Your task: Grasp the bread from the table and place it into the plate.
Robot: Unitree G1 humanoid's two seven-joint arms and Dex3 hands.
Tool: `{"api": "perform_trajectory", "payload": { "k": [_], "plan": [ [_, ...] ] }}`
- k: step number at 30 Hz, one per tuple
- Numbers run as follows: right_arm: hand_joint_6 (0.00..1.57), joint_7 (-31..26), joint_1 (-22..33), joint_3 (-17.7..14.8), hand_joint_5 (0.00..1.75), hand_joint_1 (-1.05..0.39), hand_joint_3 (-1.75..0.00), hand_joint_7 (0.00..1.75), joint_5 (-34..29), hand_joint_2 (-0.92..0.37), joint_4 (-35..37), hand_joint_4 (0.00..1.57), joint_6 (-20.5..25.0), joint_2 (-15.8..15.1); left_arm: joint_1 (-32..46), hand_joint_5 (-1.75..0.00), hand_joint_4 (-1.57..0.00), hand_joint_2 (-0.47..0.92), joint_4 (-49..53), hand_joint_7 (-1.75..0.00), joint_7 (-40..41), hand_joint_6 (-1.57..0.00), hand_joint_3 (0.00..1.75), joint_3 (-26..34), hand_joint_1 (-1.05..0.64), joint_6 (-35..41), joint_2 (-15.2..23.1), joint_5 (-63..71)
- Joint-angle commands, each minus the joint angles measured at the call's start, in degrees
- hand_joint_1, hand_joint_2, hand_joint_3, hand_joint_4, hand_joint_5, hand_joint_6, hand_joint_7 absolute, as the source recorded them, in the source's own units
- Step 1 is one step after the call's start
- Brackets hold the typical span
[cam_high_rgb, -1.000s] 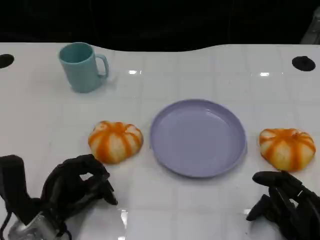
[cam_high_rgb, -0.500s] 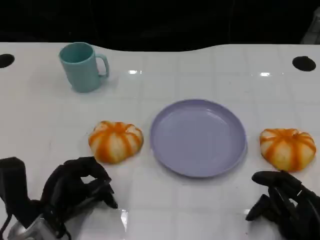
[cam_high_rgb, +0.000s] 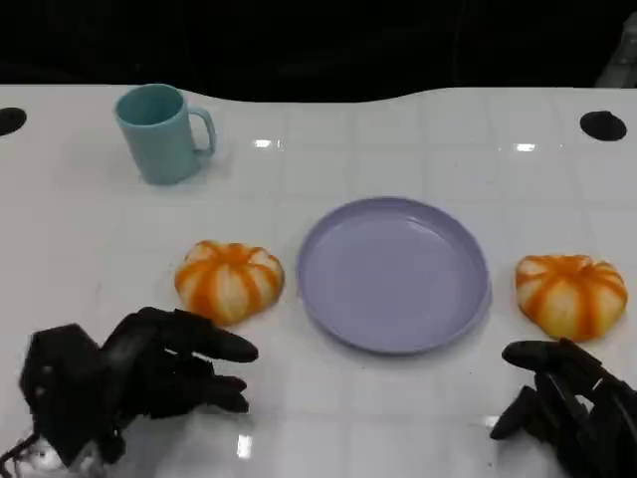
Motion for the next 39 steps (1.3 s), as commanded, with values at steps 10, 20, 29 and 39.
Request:
{"api": "perform_trajectory", "payload": {
  "k": [10,20,29,39],
  "plan": [
    [0.71,1.04,0.19,-0.87,1.5,-0.63,-0.19,0.94,1.46,-0.92,-0.59,0.64,0.97,-1.05,-9.32,0.0,-0.33,0.92,1.5,0.0,43.13,-0.33,0.12,-15.58,-1.05,-6.3,11.77,35.65],
    [0.73,0.68,0.3,-1.04,1.51,-0.65,-0.16,0.94,1.43,-0.92,-0.97,0.64,1.52,-0.91,-14.23,0.0,0.0,0.91,-2.11,0.0,46.28,0.0,0.16,-25.87,-1.05,8.33,15.04,48.41],
    [0.71,0.83,0.03,-1.37,1.51,-0.64,-0.18,0.95,1.65,-0.92,-0.44,0.63,1.72,-1.07,-15.51,0.0,0.0,0.89,-2.17,0.0,44.38,0.0,0.11,-28.87,-1.05,11.58,14.89,47.32],
    [0.73,0.73,0.18,-1.5,1.5,-0.64,-0.17,0.94,1.35,-0.92,-0.71,0.63,1.88,-1.35,-14.94,0.0,0.0,0.91,-3.5,0.0,43.45,0.0,0.09,-28.99,-1.05,11.94,15.31,46.0]
  ]
}}
